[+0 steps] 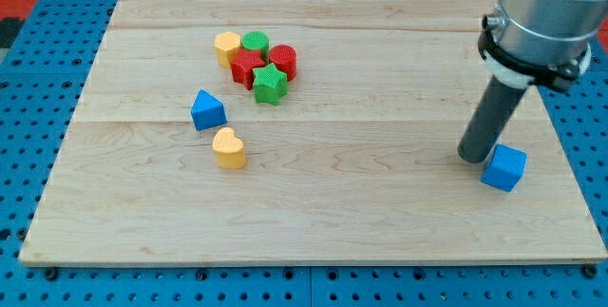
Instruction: Move your arm closer to green star
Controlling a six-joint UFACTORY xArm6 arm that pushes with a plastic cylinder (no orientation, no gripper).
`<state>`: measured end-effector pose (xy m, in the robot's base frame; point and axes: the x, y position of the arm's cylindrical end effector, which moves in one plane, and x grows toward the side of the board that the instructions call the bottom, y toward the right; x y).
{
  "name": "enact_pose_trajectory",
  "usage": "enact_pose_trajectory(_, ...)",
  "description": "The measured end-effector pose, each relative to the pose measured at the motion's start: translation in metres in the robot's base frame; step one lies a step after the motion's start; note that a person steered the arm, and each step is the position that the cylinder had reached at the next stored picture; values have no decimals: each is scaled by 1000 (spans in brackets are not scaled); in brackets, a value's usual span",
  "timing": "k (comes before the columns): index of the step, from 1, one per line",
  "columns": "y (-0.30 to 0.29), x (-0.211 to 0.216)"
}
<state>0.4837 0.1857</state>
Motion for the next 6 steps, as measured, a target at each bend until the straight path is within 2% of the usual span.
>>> enact_pose_trajectory(1,27,-5)
enact_pose_trajectory(2,52,29)
enact_pose_trajectory(3,47,41)
enact_pose_trajectory(4,-35,20)
enact_pose_trajectory(5,-163,-14)
enact_pose_trajectory(6,-244,-22)
